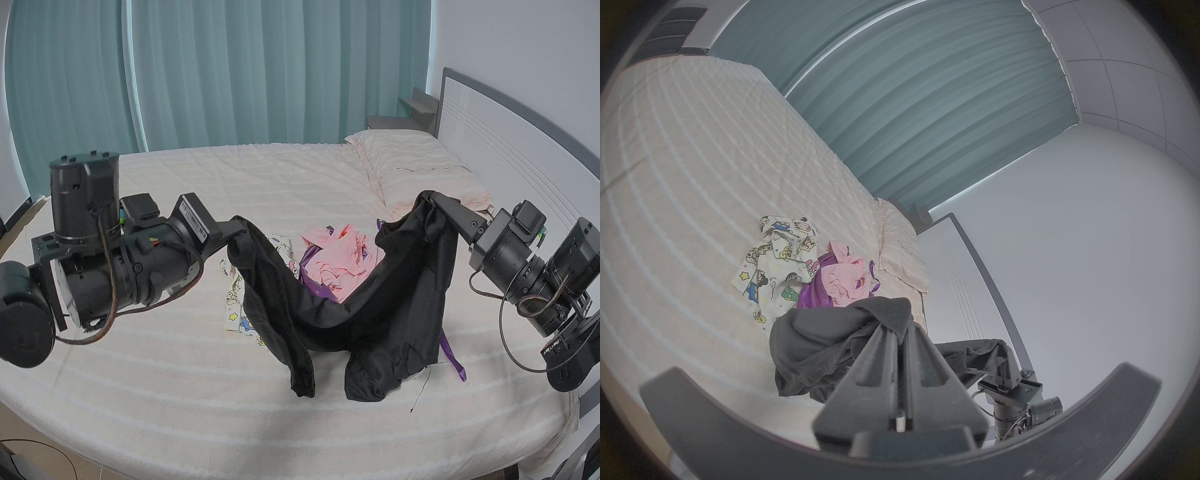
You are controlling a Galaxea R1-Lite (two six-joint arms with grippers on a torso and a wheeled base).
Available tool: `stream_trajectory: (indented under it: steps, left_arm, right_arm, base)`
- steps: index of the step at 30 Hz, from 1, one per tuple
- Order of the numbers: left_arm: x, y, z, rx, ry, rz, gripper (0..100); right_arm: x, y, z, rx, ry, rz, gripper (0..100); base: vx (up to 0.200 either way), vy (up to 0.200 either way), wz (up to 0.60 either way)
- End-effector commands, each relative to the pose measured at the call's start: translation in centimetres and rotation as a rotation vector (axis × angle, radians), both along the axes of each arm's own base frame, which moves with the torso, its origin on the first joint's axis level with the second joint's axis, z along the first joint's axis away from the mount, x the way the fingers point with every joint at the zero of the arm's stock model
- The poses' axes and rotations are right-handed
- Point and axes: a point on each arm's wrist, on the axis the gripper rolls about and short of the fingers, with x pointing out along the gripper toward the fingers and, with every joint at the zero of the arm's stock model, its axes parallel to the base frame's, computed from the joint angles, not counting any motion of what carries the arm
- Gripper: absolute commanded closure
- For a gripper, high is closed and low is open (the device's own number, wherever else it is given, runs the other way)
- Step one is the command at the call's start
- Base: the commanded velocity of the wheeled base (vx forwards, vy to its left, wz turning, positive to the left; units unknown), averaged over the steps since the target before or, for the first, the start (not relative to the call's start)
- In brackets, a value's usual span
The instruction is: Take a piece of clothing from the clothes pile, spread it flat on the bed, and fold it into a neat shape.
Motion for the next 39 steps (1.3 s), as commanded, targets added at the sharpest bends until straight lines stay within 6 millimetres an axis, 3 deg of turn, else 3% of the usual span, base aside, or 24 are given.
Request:
stream_trajectory:
  steps: [1,7,8,13,26,39]
  left_arm:
    - [-1.7,1.2,-2.0,0.006,0.007,0.007,100]
    - [-2.3,1.6,-4.7,0.016,0.018,0.002,100]
    - [-2.5,1.6,-6.2,0.037,0.048,0.003,100]
    - [-2.2,1.5,-8.9,0.038,0.107,0.017,100]
    - [-3.3,1.8,-10.5,0.014,0.147,0.006,100]
    - [-3.4,1.9,-10.6,-0.005,0.167,0.009,100]
  right_arm:
    - [0.4,0.0,-3.4,-0.037,0.132,0.006,100]
    - [0.6,0.6,-5.3,-0.046,0.218,0.026,100]
    - [0.2,1.2,-6.1,-0.065,0.247,0.046,100]
    - [0.1,2.2,-8.1,-0.107,0.315,0.067,100]
    - [-1.0,1.6,-8.3,-0.117,0.337,0.057,100]
    - [-1.6,1.5,-8.0,-0.117,0.333,0.054,100]
  base:
    - [0.0,0.0,0.0]
    - [0.0,0.0,0.0]
    - [0.0,0.0,0.0]
    - [0.0,0.0,0.0]
    - [0.0,0.0,0.0]
    - [-0.185,0.0,0.0]
